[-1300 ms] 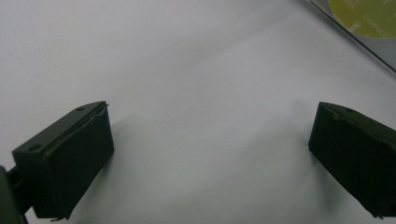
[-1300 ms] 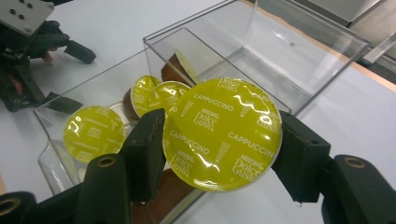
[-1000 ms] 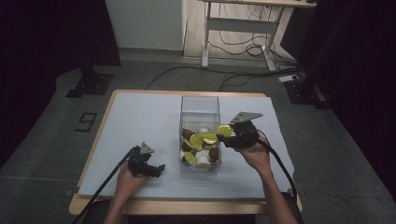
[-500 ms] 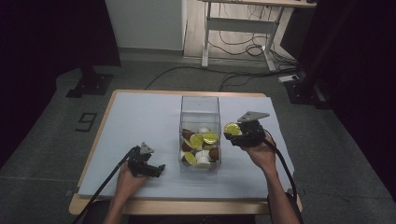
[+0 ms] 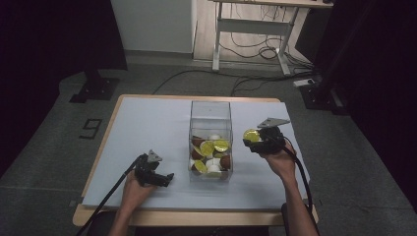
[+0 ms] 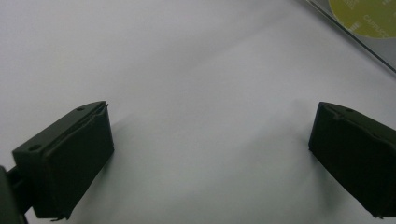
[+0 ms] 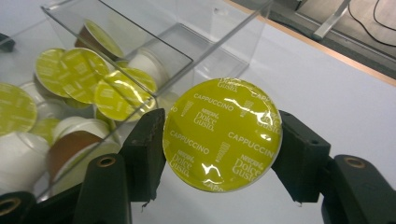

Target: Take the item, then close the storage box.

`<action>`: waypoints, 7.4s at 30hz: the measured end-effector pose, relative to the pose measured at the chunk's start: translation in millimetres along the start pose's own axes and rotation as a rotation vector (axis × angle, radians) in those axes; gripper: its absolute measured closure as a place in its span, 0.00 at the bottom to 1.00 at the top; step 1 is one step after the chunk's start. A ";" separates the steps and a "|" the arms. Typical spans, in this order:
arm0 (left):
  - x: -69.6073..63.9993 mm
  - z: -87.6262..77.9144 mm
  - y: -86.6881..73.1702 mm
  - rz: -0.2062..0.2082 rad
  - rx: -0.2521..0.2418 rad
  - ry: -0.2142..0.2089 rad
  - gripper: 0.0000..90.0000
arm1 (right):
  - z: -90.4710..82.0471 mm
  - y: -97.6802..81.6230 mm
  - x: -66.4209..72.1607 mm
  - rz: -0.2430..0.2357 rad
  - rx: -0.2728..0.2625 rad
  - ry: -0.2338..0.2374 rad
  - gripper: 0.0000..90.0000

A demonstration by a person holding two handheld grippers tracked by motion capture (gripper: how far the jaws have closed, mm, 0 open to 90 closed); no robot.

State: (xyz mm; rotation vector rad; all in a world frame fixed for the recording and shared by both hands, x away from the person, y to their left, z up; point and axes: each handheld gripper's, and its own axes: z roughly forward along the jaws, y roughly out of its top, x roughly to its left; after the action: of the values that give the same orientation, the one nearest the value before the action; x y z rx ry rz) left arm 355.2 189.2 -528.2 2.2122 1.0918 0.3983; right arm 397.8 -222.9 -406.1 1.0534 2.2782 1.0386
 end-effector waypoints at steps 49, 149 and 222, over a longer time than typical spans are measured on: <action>-0.1 0.1 0.0 0.000 0.000 0.002 0.00 | 44.5 -58.0 -36.6 0.041 0.147 0.003 0.45; -0.4 0.2 -0.1 0.000 -0.002 0.002 0.00 | 44.9 -115.8 -5.2 0.119 0.274 -0.029 0.00; -52.0 -31.6 29.5 0.214 -0.182 -0.237 0.40 | 5.7 -71.5 52.4 -0.078 0.070 0.294 0.50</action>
State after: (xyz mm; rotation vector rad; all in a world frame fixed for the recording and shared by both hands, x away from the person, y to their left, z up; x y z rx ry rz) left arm 324.9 147.4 -484.5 2.1538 0.6703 0.3027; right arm 335.5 -210.5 -468.3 0.8788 2.5827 1.1537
